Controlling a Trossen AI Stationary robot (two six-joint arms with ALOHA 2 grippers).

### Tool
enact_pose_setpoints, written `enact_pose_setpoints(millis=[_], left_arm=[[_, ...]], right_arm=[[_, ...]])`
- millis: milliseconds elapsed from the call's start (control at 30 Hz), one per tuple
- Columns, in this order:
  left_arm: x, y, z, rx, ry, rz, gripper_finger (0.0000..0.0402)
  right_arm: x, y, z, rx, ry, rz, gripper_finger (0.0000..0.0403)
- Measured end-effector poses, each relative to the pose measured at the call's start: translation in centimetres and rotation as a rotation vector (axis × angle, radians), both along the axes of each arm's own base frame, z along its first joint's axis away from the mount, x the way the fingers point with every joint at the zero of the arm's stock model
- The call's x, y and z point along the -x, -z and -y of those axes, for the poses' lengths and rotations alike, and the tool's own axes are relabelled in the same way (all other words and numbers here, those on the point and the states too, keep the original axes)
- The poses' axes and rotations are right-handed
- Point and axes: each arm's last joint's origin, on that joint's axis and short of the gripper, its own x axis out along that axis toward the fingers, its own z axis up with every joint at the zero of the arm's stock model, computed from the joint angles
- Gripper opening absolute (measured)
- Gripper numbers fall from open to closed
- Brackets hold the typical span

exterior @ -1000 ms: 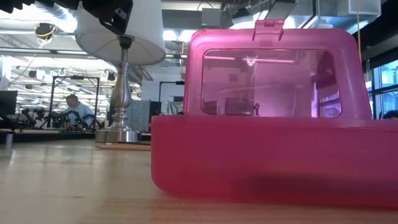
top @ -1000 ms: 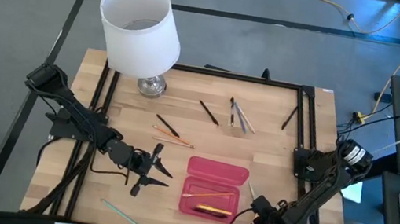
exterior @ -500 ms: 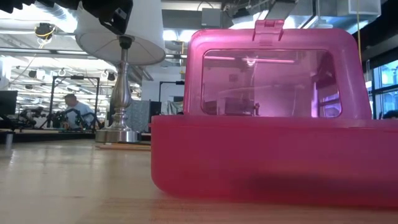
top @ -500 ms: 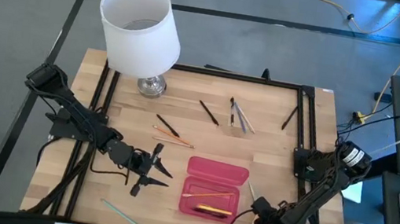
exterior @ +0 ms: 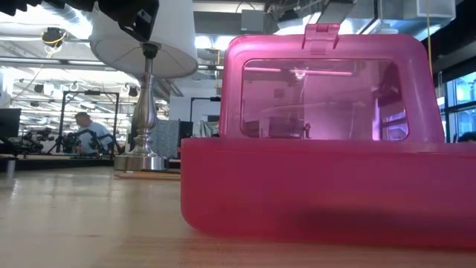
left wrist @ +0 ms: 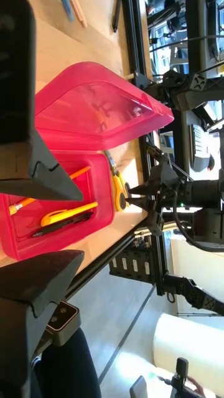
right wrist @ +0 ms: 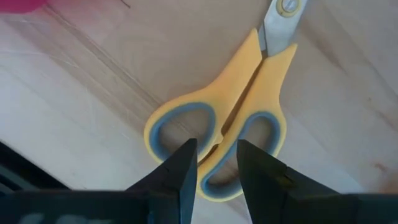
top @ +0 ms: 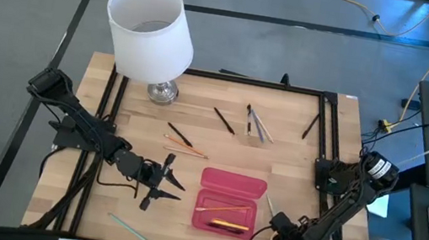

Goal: Pick & place school supplies into a supply box
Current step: Put the yellow scissors into the pink supply box

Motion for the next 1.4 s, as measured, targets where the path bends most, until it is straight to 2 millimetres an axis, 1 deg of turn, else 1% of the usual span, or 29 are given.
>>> enact_pose_setpoints(millis=[267, 533, 667, 967, 1200, 1400], left_arm=[[0.0, 0.0, 0.0, 0.0, 0.0, 0.0, 0.0128], [0.0, 0.0, 0.01, 0.001, 0.0, 0.0, 0.0132], [0.0, 0.0, 0.01, 0.001, 0.0, 0.0, 0.0128], [0.0, 0.0, 0.01, 0.001, 0.0, 0.0, 0.0132], [0.0, 0.0, 0.01, 0.001, 0.0, 0.0, 0.0128], [0.0, 0.0, 0.0, 0.0, 0.0, 0.0, 0.0132]], right_arm=[[-0.06, 0.03, -0.02, 0.005, 0.003, 0.014, 0.0117], [-0.1, 0.04, -0.06, 0.002, 0.004, 0.019, 0.0117], [-0.1, 0.04, -0.06, 0.002, 0.005, 0.019, 0.0126], [-0.09, 0.04, -0.08, -0.002, 0.0, 0.014, 0.0166], [0.09, 0.05, -0.24, -0.005, -0.008, 0.015, 0.0169], [0.22, 0.05, -0.3, -0.004, 0.011, 0.013, 0.0169]])
